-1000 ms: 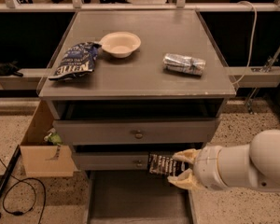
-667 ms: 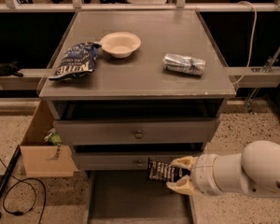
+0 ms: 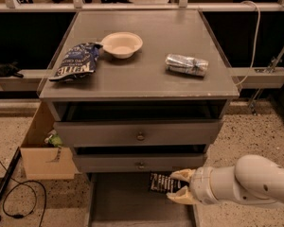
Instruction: Place rxbar chocolate into bottom drawer
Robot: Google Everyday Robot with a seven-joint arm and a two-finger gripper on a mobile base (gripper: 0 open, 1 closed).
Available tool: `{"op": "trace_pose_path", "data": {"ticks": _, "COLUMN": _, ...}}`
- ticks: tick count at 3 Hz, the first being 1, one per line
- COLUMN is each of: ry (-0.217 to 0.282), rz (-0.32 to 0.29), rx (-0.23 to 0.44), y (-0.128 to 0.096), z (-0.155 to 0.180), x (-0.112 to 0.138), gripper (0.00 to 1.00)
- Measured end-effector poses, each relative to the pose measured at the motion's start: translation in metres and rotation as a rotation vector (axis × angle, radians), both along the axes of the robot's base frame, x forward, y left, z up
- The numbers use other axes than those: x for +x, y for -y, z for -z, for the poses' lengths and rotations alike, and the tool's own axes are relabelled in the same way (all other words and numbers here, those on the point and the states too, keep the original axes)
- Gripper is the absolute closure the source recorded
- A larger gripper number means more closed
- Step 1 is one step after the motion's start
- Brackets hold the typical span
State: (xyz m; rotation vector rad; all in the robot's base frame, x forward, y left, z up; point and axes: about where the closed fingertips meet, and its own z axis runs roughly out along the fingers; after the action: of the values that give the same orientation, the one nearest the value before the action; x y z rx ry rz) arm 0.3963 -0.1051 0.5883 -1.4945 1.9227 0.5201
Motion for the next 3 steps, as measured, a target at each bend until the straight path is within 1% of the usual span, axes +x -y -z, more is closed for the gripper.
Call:
{"op": "trace_pose_path", "data": {"ticks": 1, "ry": -0.002, "rz": -0.003, "rx": 0.001, "y": -0.002, "z": 0.002, "x": 0.001, "gripper": 1.0}}
{"op": "trace_pose_path", "data": {"ticks": 2, "ry": -0.015, "rz": -0.026, "rx": 0.009, "y": -0.015, "z": 0.017, "x": 0.012, "gripper": 1.0}}
{"op": "trace_pose_path", "data": {"ticks": 3, "ry": -0.044, "rz": -0.051, "rx": 0.011, "y": -0.029, "z": 0.048, "x": 0.031, "gripper": 1.0}}
